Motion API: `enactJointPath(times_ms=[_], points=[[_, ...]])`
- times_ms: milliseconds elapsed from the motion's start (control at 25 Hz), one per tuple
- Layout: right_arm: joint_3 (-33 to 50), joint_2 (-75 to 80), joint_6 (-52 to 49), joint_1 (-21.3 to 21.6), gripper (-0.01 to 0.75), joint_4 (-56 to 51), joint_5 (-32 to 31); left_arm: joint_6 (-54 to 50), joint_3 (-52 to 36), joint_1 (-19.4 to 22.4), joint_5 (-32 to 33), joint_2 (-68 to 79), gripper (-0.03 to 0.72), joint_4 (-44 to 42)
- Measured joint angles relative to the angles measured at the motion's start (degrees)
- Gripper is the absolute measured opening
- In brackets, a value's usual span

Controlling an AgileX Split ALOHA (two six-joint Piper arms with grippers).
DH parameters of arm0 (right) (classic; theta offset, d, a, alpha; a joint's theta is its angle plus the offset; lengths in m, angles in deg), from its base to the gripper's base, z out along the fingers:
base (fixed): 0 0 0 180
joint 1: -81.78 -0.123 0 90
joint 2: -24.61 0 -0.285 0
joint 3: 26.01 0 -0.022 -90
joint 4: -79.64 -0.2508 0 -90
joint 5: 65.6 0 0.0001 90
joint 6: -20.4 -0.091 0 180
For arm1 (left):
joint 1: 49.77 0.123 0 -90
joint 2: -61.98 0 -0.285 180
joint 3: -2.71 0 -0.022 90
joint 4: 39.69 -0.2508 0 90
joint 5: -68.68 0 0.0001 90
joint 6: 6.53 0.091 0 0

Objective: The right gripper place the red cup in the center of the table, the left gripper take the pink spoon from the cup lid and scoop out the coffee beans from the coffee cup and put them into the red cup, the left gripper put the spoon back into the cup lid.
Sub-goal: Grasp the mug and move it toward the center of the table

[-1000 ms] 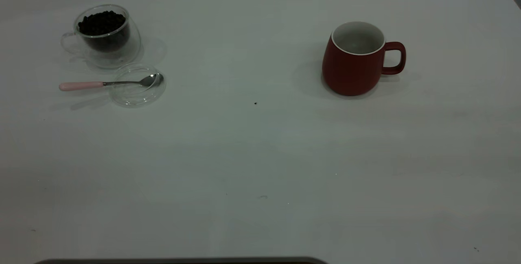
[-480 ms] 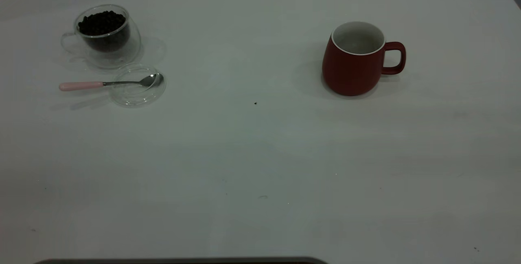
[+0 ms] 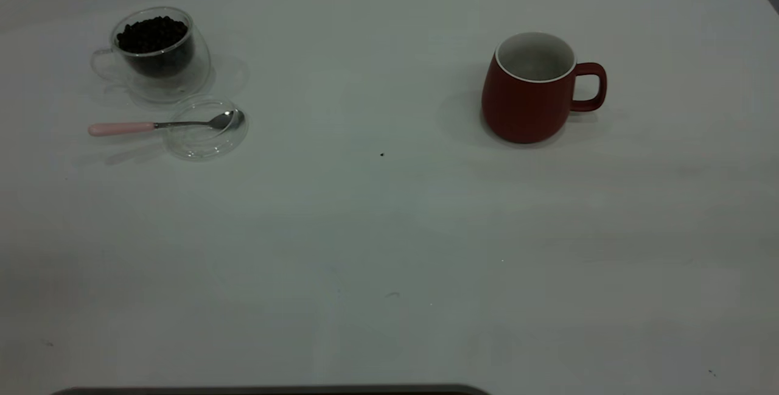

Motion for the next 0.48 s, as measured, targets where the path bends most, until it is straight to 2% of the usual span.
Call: enactJointPath(times_ms=[160, 280, 480], points=[[0.00, 10.55, 4.08, 0.00, 0.509, -4.65, 5.53, 0.00, 0.00, 0.00, 0.00, 0.00, 0.461, 0.00], [0.00, 20.97, 11.49, 0.00, 0.545, -5.11, 12.43, 0.00, 0.00, 0.00, 0.00, 0.00, 0.461, 0.00], [-3.37, 39.77, 24.84, 0.00, 0.558, -10.03, 25.15, 0.00, 0.00, 0.00, 0.00, 0.00, 0.461, 0.00]])
